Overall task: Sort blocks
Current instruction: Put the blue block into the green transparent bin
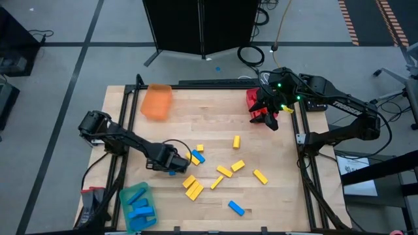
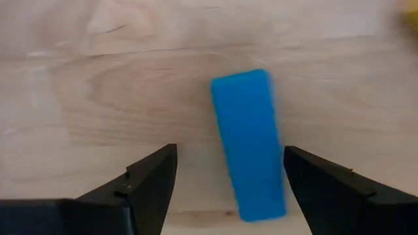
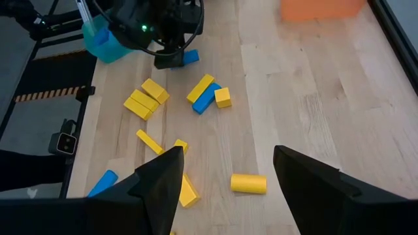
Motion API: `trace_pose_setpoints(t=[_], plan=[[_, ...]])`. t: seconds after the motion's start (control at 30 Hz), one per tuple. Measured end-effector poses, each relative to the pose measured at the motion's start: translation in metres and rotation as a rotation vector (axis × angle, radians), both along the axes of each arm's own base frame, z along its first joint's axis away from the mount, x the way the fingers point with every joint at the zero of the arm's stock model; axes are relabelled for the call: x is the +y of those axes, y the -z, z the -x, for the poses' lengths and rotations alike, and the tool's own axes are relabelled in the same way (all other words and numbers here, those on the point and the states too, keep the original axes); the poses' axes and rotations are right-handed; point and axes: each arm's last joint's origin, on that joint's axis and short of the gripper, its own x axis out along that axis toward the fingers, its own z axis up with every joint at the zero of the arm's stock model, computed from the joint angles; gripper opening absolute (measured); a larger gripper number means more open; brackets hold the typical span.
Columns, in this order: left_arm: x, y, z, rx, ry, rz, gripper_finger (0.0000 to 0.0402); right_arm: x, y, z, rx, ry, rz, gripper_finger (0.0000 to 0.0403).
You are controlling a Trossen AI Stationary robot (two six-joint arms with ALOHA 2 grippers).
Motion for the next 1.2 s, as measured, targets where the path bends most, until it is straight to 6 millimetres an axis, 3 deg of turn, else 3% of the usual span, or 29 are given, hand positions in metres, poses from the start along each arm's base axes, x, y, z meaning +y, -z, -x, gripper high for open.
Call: trace_pose_setpoints(t=[0.2,0.5,0.73,1.03,1.2], plan=[[0.003,0.009,0.003,-0.031,-0.052,0.023,0.0257,0.0,0.0,0.0,0.0,0.0,0.0,0.0235],[0.002,0.01,0.001,-0.05,-0.039,0.029,0.0112,0.0,0.0,0.0,-0.002,0.0,0.001,0.0235],[-0.001,-0.003,-0.006,-0.089,0.027,0.054,0.0108,0.0,0.0,0.0,0.0,0.001,-0.001,0.0235],[-0.005,-0.051,-0.012,-0.167,0.186,0.062,0.0108,0.0,0.0,0.0,0.0,0.002,-0.001,0.0235],[-0.016,-0.085,0.002,-0.089,0.355,0.1,0.0108,0.0,0.0,0.0,0.0,0.001,0.0,0.0235]])
